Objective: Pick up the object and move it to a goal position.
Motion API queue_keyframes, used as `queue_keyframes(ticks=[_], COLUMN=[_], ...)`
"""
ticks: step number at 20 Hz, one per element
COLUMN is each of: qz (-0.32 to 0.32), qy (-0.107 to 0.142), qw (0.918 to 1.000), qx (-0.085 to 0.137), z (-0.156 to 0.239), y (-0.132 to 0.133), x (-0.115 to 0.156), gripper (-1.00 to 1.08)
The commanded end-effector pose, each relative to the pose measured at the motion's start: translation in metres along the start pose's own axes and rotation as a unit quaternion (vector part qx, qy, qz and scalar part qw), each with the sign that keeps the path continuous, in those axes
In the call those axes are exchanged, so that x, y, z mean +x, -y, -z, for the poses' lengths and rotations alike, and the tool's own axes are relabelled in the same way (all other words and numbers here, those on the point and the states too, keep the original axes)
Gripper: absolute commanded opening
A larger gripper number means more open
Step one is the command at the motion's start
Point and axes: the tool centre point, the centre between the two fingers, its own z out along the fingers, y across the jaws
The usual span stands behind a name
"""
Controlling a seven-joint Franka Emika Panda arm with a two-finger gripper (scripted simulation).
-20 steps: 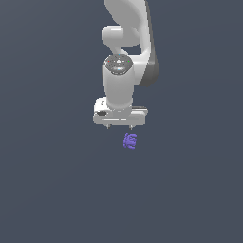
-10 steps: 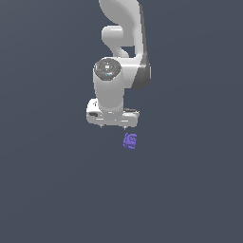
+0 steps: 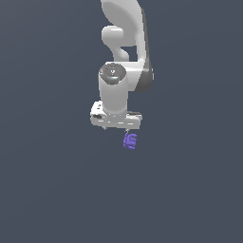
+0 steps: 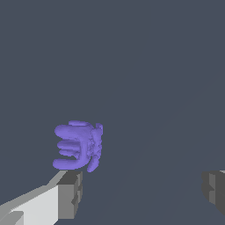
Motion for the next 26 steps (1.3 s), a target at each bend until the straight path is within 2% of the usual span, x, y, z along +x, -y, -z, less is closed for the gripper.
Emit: queue_keyframes(ticks=[1,13,26], qz=[-0.006,-0.045,-0.048], qy=[-0.004,-0.030,-0.032], qw=[1.0000,0.9985,0.9983], qx=[0.000,0.007,0.007], z=[-0.009,-0.054,-0.074], y=[0.009,0.054,0.058], x=[0.001,0.000,-0.001], gripper=[1.00,1.00,1.00])
